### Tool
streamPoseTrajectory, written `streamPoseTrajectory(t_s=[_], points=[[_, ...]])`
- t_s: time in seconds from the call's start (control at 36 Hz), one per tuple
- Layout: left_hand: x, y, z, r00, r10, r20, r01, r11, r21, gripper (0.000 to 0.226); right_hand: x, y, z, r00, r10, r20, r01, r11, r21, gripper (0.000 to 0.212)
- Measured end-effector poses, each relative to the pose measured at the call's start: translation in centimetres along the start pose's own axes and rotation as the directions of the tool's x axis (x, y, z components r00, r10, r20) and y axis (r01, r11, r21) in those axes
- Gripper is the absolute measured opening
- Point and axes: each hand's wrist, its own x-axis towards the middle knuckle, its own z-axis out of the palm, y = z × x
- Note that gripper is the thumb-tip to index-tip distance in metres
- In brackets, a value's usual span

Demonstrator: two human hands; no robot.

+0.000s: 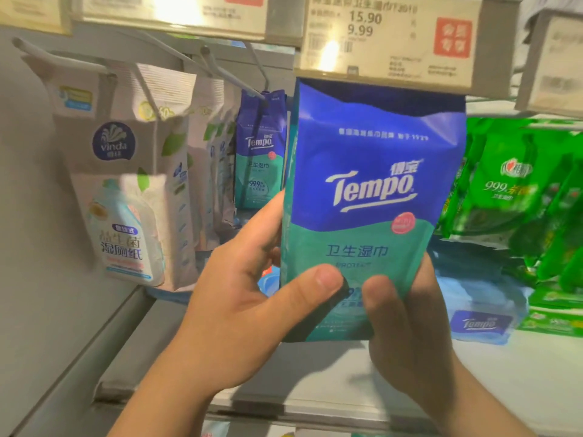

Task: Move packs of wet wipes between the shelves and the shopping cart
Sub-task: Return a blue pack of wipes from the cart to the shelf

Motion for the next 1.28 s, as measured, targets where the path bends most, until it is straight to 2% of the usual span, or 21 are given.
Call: streamPoseTrajectory(t_s=[0.06, 0.14, 0.22, 0.33, 0.39, 0.47, 0.61, 0.69, 0.78, 0.86, 0.97, 1.08, 1.14, 1.22, 1.28], points=[[0.6, -0.1, 0.1, 1.000, -0.018, 0.018, 0.017, 0.999, 0.027, 0.042, 0.4, -0.2, 0.1, 0.997, 0.082, -0.006, -0.082, 0.993, 0.081, 0.026], [1.6, -0.8, 0.0, 0.994, -0.101, 0.029, 0.100, 0.995, 0.026, 0.043, 0.6, 0.1, 0.1, 0.976, 0.213, -0.035, -0.206, 0.968, 0.142, 0.040], [2.1, -2.1, -0.1, 0.984, -0.179, 0.024, 0.179, 0.984, 0.013, 0.044, 0.7, 0.7, 0.2, 0.949, 0.315, -0.004, -0.308, 0.929, 0.206, 0.036], [1.5, -3.8, -0.2, 0.970, -0.242, 0.014, 0.242, 0.970, -0.030, 0.039, 0.4, 1.6, 0.3, 0.926, 0.377, 0.030, -0.371, 0.889, 0.267, 0.036], [1.0, -4.7, -0.4, 0.962, -0.272, 0.007, 0.272, 0.961, -0.040, 0.044, 0.2, 2.2, 0.5, 0.908, 0.417, 0.033, -0.410, 0.872, 0.268, 0.037], [0.1, -6.2, -1.0, 0.945, -0.326, -0.036, 0.327, 0.945, 0.031, 0.054, 0.0, 3.3, 0.8, 0.876, 0.479, 0.051, -0.475, 0.842, 0.254, 0.039], [-0.2, -7.9, -1.5, 0.928, -0.354, -0.116, 0.366, 0.925, 0.105, 0.043, 0.1, 4.7, 1.4, 0.831, 0.548, 0.097, -0.552, 0.788, 0.272, 0.043], [0.6, -8.2, -1.5, 0.925, -0.356, -0.133, 0.372, 0.920, 0.120, 0.044, 0.7, 5.0, 1.9, 0.822, 0.565, 0.075, -0.560, 0.776, 0.291, 0.046], [1.6, -8.5, -1.5, 0.908, -0.383, -0.169, 0.404, 0.907, 0.117, 0.046, 1.8, 5.5, 2.5, 0.763, 0.645, 0.037, -0.623, 0.718, 0.311, 0.048], [2.9, -8.9, -1.6, 0.896, -0.393, -0.204, 0.434, 0.871, 0.229, 0.036, 2.9, 6.2, 3.0, 0.725, 0.689, 0.019, -0.658, 0.685, 0.313, 0.038], [4.8, -9.1, -1.8, 0.880, -0.391, -0.271, 0.472, 0.782, 0.407, 0.047, 4.3, 7.0, 3.9, 0.690, 0.724, -0.008, -0.684, 0.656, 0.319, 0.042], [6.7, -9.4, -1.9, 0.846, -0.442, -0.299, 0.533, 0.694, 0.484, 0.050, 6.2, 7.4, 4.7, 0.631, 0.776, -0.022, -0.720, 0.596, 0.356, 0.039], [7.6, -10.0, -2.2, 0.830, -0.462, -0.312, 0.556, 0.655, 0.512, 0.051, 7.0, 7.9, 5.2, 0.606, 0.795, -0.022, -0.734, 0.570, 0.370, 0.051], [8.4, -10.7, -2.5, 0.825, -0.482, -0.294, 0.561, 0.647, 0.516, 0.050, 7.4, 8.5, 5.7, 0.580, 0.814, -0.031, -0.750, 0.549, 0.369, 0.084], [8.3, -10.9, -2.5, 0.814, -0.502, -0.292, 0.578, 0.653, 0.489, 0.046, 7.2, 9.0, 5.7, 0.584, 0.811, -0.045, -0.746, 0.558, 0.363, 0.081]])
